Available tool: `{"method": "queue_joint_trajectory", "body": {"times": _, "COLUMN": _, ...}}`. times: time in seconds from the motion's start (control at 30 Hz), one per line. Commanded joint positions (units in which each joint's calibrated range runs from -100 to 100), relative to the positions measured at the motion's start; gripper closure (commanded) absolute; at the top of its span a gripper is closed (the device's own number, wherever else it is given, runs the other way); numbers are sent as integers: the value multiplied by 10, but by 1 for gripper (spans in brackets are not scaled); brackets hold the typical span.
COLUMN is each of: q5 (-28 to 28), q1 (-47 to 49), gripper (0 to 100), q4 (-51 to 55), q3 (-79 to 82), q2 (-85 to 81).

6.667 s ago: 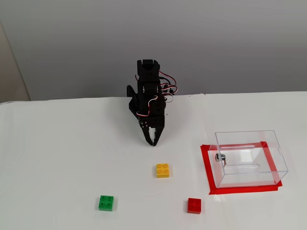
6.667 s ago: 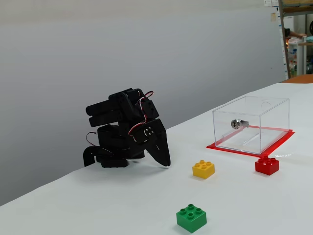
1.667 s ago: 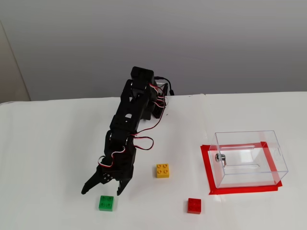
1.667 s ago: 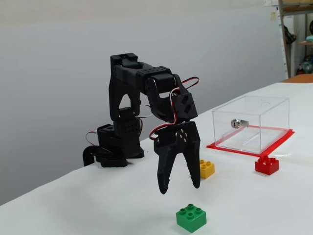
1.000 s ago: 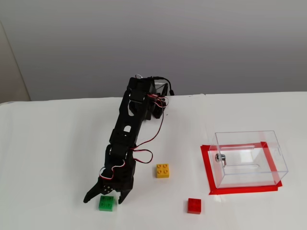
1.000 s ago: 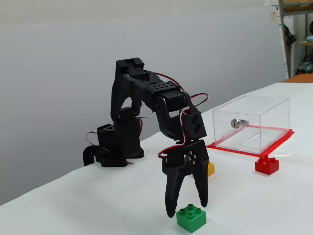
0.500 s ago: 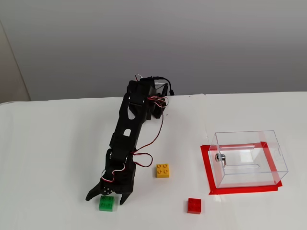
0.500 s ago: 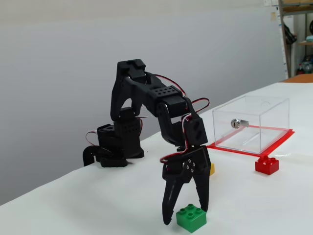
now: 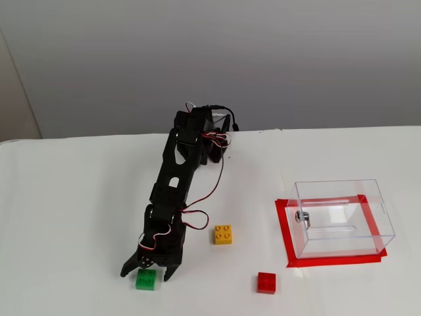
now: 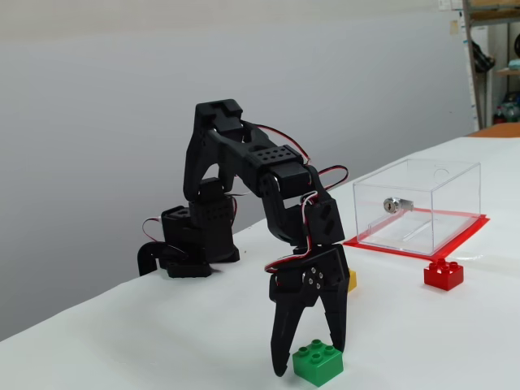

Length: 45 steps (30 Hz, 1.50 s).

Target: Pick the green lego brick and place it into the transparent box

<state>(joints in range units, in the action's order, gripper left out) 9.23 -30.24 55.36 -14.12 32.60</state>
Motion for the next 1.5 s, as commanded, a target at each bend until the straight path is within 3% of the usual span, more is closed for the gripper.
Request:
{"method": "queue_joint_trajectory", "body": {"times": 0.0, "q5": 1, "q1": -9, "gripper": 69, "q4": 1, "q3": -19, "q2": -4}}
{"method": "queue_joint_trajectory", "body": {"times": 0.4, "q5": 1, "q1": -31, "gripper": 85, "q4": 4, "q3": -19, "q2": -25}}
{"method": "queue_joint_trajectory", "body": {"times": 1.07, "q5": -21, "q1": -46, "gripper": 84, "q4": 60, "q3": -9, "q2": -299}}
{"method": "queue_joint_trajectory", "body": {"times": 1.47, "q5": -36, "q1": 74, "gripper": 84, "q4": 99, "q3": 124, "q2": -526}}
